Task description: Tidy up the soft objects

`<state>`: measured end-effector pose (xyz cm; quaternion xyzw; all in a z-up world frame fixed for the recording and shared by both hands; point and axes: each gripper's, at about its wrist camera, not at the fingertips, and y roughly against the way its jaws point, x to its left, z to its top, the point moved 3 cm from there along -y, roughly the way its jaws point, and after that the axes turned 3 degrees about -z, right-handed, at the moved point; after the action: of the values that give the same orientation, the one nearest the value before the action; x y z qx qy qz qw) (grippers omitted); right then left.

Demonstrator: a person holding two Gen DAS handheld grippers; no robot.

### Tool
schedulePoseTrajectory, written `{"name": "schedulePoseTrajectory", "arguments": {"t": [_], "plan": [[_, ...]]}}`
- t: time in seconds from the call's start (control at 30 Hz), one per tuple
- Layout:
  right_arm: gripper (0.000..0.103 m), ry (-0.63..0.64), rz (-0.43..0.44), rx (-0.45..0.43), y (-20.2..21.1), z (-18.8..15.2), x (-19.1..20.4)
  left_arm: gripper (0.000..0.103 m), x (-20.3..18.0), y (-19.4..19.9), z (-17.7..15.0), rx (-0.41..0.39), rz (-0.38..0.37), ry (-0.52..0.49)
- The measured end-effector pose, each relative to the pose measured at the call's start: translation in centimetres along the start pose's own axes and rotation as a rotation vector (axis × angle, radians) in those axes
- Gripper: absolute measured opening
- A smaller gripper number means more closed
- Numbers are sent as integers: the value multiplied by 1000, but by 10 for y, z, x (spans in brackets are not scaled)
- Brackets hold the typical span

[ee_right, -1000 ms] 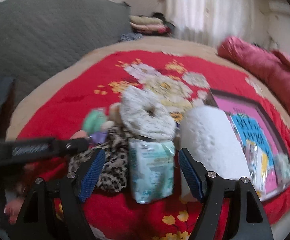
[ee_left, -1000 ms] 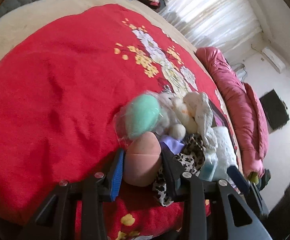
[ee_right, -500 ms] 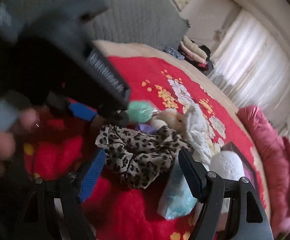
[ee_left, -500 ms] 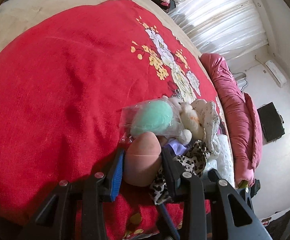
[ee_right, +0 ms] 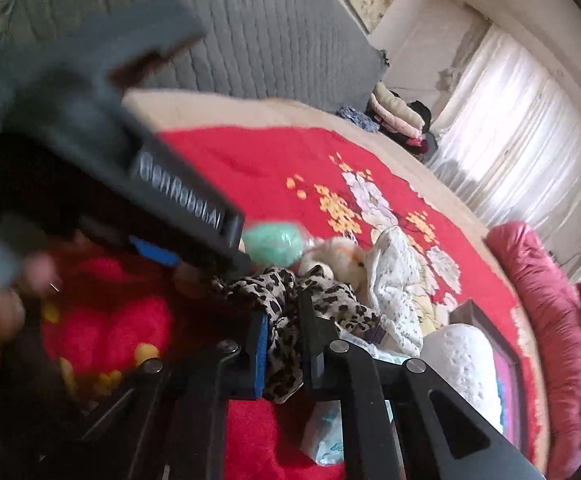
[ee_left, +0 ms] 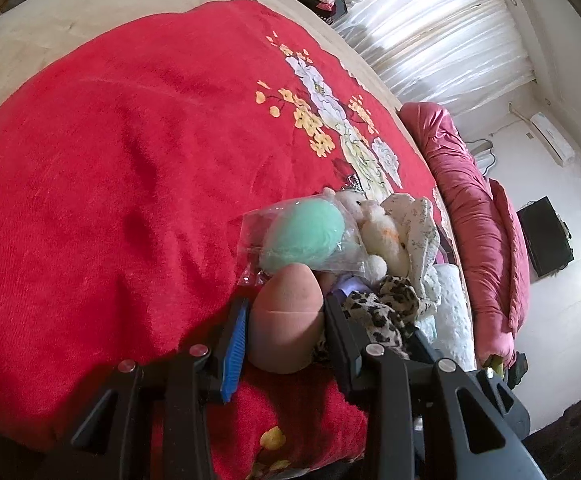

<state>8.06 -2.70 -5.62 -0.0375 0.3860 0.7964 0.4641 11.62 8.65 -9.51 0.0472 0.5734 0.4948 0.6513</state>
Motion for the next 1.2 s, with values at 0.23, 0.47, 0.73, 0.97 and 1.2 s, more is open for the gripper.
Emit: {"name": "schedulePoseTrajectory", "arguments": {"t": [0.23,0.47,0.73,0.97,1.2], "plan": [[11,-105,27,1,3,4,-30,38,-4,0,1,-2,-29,-8],[10,-72,7,-17,20,3,-17,40,8,-5,1,41,-78,82],[9,-109,-37,-21,28,1,-31,39,11,-7,2,40,-72,88],[9,-219,54,-89,43,11,-47,37,-10,-1,-1,12,-28,-28],[9,-341,89,-115,56,15,-67,37,-32,20,-3,-76,-35,-141]]}}
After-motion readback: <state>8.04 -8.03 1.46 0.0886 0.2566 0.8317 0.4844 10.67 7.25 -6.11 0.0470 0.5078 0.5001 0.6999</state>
